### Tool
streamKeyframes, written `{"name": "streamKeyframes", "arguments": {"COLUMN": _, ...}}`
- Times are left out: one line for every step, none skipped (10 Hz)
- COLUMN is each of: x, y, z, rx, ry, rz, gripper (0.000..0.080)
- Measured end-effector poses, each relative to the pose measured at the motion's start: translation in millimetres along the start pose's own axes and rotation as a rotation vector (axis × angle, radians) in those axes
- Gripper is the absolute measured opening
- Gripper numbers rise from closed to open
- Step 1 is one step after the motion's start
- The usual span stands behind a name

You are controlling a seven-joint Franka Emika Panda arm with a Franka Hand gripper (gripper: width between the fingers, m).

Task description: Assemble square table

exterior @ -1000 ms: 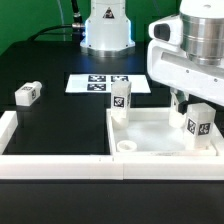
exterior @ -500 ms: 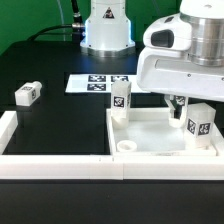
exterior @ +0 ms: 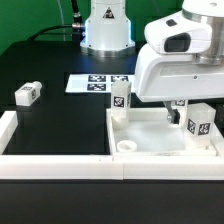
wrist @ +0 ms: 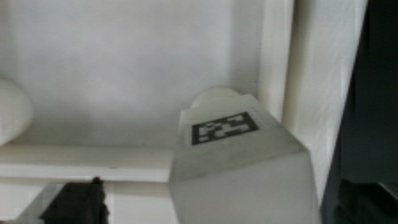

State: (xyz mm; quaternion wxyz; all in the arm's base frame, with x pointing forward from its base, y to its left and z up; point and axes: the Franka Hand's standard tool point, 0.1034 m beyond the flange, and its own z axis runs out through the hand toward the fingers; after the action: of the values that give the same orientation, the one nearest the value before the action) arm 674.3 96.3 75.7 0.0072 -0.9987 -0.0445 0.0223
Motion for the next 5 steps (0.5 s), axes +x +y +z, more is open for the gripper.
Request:
{"name": "streamKeyframes", "arguments": {"x": -0.4, "y": 0.6, "z": 0.9, "rx": 0.0, "ry": 0.0, "rz": -0.016, "gripper": 0.0649}}
{"name": "streamKeyframes", "arguments": {"x": -0.4, "y": 0.9, "z": 1.1, "rx": 0.0, "ry": -0.001, "rz": -0.015, "gripper": 0.0532}}
{"name": "streamKeyframes", "arguments": {"x": -0.5, "y": 0.9, "z": 1.3, "rx": 0.0, "ry": -0.001, "rz": -0.01, "gripper": 0.0393}}
{"name": "streamKeyframes", "arguments": {"x": -0.5, "y": 1.0, "z": 1.4, "rx": 0.0, "ry": -0.001, "rz": 0.007, "gripper": 0.0393}}
{"name": "streamKeyframes", "arguments": {"x": -0.5, "y": 1.3, "z": 1.4, "rx": 0.0, "ry": -0.001, "rz": 0.007, "gripper": 0.0289}}
